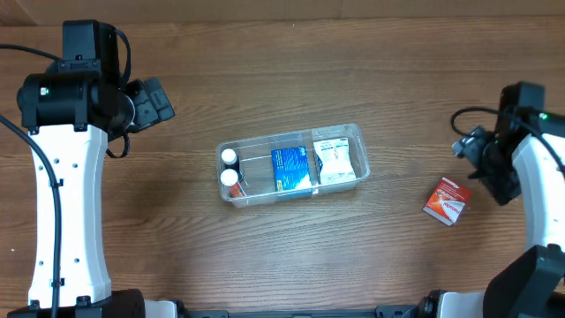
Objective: Pack container
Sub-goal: 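Grasp the red Panadol box with the right gripper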
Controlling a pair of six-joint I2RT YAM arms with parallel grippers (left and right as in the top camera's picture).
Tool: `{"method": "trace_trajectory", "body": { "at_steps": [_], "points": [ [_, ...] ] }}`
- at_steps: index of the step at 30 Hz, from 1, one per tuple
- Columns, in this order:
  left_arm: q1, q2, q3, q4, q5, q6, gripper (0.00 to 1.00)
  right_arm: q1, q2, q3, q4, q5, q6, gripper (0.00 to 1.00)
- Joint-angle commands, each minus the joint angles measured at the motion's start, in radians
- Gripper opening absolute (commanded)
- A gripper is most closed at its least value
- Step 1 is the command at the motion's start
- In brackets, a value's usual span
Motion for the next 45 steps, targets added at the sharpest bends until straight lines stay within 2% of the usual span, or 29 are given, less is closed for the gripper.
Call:
{"method": "trace_trajectory", "body": {
  "at_steps": [1,6,13,27,39,42,45],
  "points": [
    [0.004,0.006,0.010,0.004,-0.002,0.022,1.00,0.001,-0.003,-0.089,0.056,0.004,-0.163,1.00],
    [0.004,0.006,0.010,0.004,-0.002,0.022,1.00,0.001,-0.002,-0.168,0.161,0.004,-0.262,1.00],
    [0.004,0.006,0.010,0.009,-0.002,0.022,1.00,0.001,0.000,-0.245,0.251,0.003,-0.291,1.00],
    [0.004,0.006,0.010,0.016,-0.002,0.022,1.00,0.002,0.021,-0.267,0.278,-0.035,-0.313,1.00],
    [0.004,0.006,0.010,0.015,-0.002,0.022,1.00,0.002,0.179,-0.267,0.305,-0.072,-0.317,1.00],
    [0.004,0.006,0.010,0.015,-0.002,0.022,1.00,0.002,0.181,-0.266,0.305,-0.074,-0.316,0.96],
    [0.004,0.006,0.010,0.015,-0.002,0.022,1.00,0.002,0.181,-0.266,0.304,-0.077,-0.312,0.87]
  ]
}}
